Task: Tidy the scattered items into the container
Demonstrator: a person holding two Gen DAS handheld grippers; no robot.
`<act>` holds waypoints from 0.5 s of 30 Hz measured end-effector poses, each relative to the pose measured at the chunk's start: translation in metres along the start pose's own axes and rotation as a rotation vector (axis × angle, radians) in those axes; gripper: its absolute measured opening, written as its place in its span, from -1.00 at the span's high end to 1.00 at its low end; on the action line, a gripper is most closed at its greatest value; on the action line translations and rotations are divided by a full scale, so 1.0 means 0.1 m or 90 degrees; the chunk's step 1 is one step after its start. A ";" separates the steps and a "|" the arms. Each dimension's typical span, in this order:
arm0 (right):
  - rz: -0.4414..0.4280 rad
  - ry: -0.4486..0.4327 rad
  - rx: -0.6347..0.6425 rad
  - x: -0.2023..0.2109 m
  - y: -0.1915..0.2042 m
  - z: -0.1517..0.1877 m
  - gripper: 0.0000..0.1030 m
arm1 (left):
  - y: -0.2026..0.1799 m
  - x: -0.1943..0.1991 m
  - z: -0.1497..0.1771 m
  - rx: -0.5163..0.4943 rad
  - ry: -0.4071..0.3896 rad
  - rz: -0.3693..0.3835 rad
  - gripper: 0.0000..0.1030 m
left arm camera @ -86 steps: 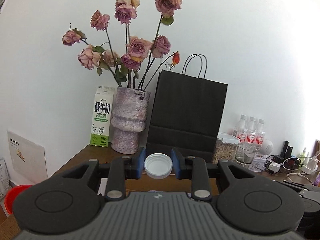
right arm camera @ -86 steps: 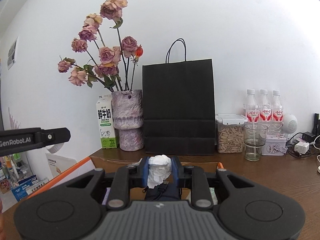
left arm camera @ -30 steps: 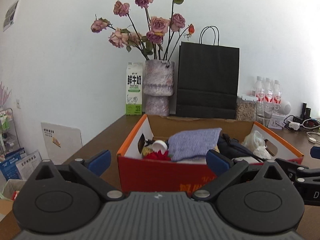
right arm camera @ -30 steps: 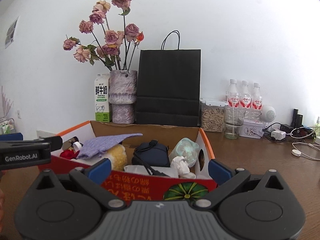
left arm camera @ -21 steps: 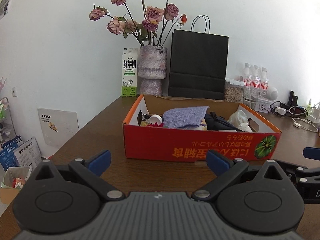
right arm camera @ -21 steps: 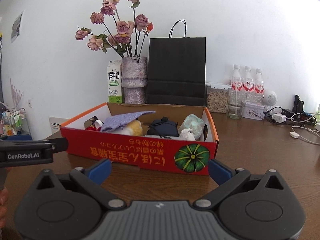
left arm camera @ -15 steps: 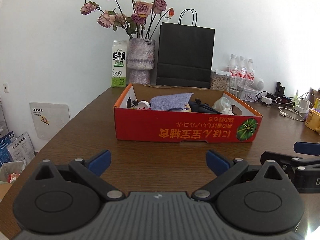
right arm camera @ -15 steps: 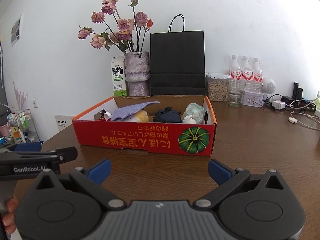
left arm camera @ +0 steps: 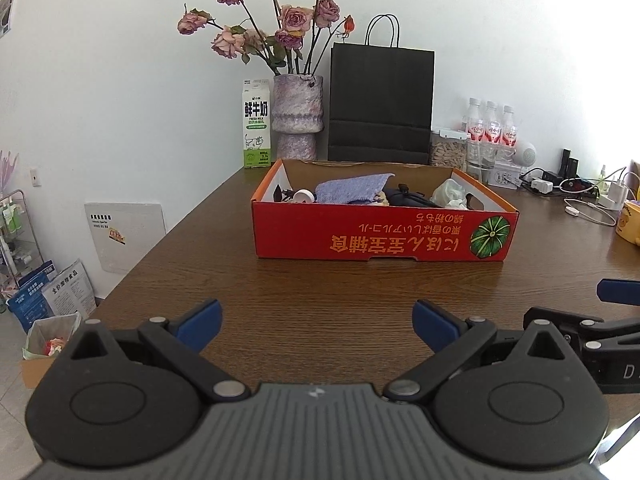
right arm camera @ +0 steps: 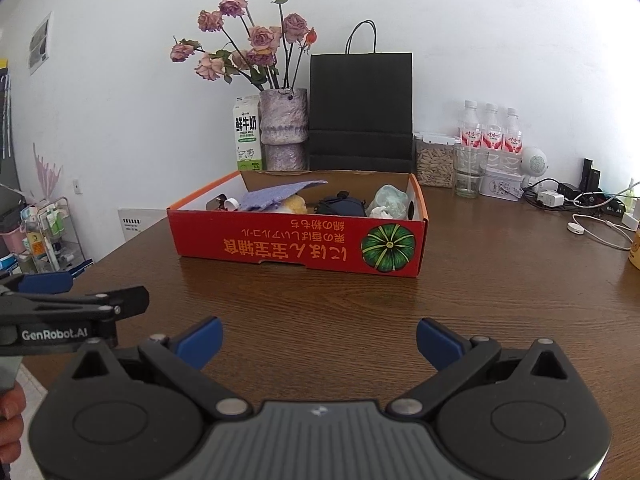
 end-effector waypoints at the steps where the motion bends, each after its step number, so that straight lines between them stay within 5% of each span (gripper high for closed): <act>1: 0.000 0.000 -0.001 0.00 0.00 0.00 -1.00 | 0.00 0.01 0.00 -0.001 -0.001 0.000 -1.00; 15: 0.001 0.013 -0.004 -0.04 -0.01 0.04 -1.00 | -0.02 0.00 0.03 -0.003 0.002 -0.001 -1.00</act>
Point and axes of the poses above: each gripper's, at about its wrist camera, not at the fingertips, and x roughly against the way its jaws point, y to its left, z to its underside, the point moved 9 cm from there along -x, roughly the way its jaws point, and after that the axes turned 3 degrees about -x, right-handed, at the moved point
